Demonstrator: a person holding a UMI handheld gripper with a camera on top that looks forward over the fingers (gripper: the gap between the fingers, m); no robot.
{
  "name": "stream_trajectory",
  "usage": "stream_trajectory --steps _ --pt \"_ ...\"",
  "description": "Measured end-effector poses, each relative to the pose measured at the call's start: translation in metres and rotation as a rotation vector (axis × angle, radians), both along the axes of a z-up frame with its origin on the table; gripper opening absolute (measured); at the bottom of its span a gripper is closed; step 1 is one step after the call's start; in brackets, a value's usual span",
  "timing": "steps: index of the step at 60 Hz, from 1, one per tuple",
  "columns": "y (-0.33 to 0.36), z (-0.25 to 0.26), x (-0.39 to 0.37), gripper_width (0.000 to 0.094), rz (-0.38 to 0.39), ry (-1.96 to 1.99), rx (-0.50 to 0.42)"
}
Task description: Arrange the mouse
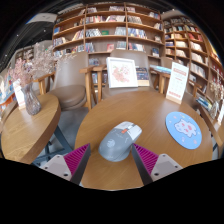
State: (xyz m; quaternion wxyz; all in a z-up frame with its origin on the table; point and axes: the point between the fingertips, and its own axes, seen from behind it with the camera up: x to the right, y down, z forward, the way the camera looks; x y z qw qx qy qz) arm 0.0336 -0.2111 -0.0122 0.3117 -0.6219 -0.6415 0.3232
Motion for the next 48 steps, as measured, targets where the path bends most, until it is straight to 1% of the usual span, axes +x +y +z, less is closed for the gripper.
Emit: stream_trajectory --steps 37,44,46,48 --pt "-0.010 -0.003 -0.071 0.0854 0.027 -0.040 -0.002" --pt "-0.012 -0.002 -0.076 0.0840 0.033 -0.039 -0.002" --pt "-0.012 -0.003 -0.078 0.0819 0.033 -0.037 -0.002" --pt "-0.010 -0.002 -0.080 0.0778 0.029 -0.035 0.001"
